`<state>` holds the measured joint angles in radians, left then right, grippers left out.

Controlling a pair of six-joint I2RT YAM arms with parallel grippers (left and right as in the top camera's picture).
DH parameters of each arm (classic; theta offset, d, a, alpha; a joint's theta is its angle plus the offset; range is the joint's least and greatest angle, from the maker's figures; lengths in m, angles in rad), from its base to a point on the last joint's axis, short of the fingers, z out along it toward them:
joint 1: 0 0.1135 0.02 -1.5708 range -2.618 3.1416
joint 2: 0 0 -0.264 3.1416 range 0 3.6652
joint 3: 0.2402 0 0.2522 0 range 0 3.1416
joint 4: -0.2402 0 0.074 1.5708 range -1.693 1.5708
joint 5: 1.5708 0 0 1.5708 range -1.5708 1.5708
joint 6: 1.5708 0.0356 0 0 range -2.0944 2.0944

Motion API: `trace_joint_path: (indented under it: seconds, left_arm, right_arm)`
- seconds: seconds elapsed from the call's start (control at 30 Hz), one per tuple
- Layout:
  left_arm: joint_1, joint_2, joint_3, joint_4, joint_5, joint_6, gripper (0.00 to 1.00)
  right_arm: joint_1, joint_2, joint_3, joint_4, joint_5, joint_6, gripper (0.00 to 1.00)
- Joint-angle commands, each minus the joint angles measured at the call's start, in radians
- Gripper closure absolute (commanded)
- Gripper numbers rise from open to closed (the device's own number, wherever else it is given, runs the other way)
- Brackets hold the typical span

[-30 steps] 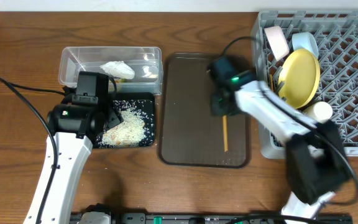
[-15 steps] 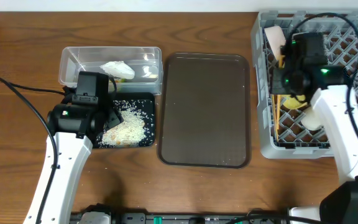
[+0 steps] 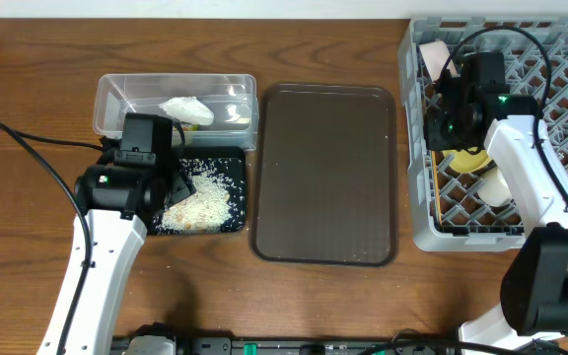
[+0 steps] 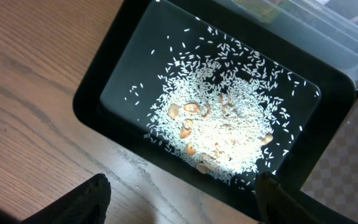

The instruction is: Sort waste into correct bins and load items into the dishwasher rack

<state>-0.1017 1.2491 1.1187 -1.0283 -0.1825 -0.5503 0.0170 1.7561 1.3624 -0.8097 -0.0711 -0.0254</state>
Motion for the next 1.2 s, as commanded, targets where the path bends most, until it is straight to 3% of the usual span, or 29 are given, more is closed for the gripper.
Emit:
trace_joint_path:
  seconds: [0.0, 0.1, 0.2, 0.33, 0.47, 0.53, 0.63, 0.8, 0.97, 1.17]
  left_arm:
    - [0.003, 0.004, -0.004, -0.003, -0.001, -0.005, 0.23]
    - [0.003, 0.004, -0.003, 0.005, 0.0, 0.0, 0.23]
    - [-0.005, 0.004, 0.004, 0.048, 0.043, 0.088, 0.22]
    - [-0.047, 0.006, 0.013, 0.158, 0.132, 0.217, 0.23]
    - [-0.088, 0.037, 0.013, 0.172, 0.135, 0.244, 0.22]
    - [-0.096, 0.052, 0.013, 0.122, 0.135, 0.244, 0.22]
    - [-0.094, 0.057, 0.013, 0.001, 0.135, 0.243, 0.22]
    - [-0.095, 0.023, -0.008, -0.114, 0.135, 0.243, 0.22]
    - [-0.095, -0.14, -0.091, -0.09, 0.135, 0.244, 0.22]
    - [-0.127, -0.504, -0.241, 0.019, 0.135, 0.267, 0.22]
  right_arm:
    - [-0.003, -0.049, 0.011, 0.005, -0.008, -0.013, 0.68]
    - [-0.003, -0.11, 0.011, 0.012, -0.01, -0.013, 0.64]
    - [0.007, -0.179, 0.011, 0.031, -0.051, -0.012, 0.58]
    - [0.04, -0.237, 0.011, 0.061, -0.146, -0.013, 0.37]
    - [0.066, -0.239, 0.011, 0.045, -0.184, -0.013, 0.19]
    - [0.065, -0.24, 0.011, 0.011, -0.171, -0.007, 0.01]
    - [0.052, -0.241, 0.011, -0.035, -0.142, 0.082, 0.01]
    - [0.042, -0.266, 0.0, -0.138, -0.122, 0.092, 0.01]
    - [0.046, -0.379, -0.117, -0.124, -0.109, 0.092, 0.01]
    - [0.084, -0.704, -0.422, 0.074, -0.079, 0.092, 0.01]
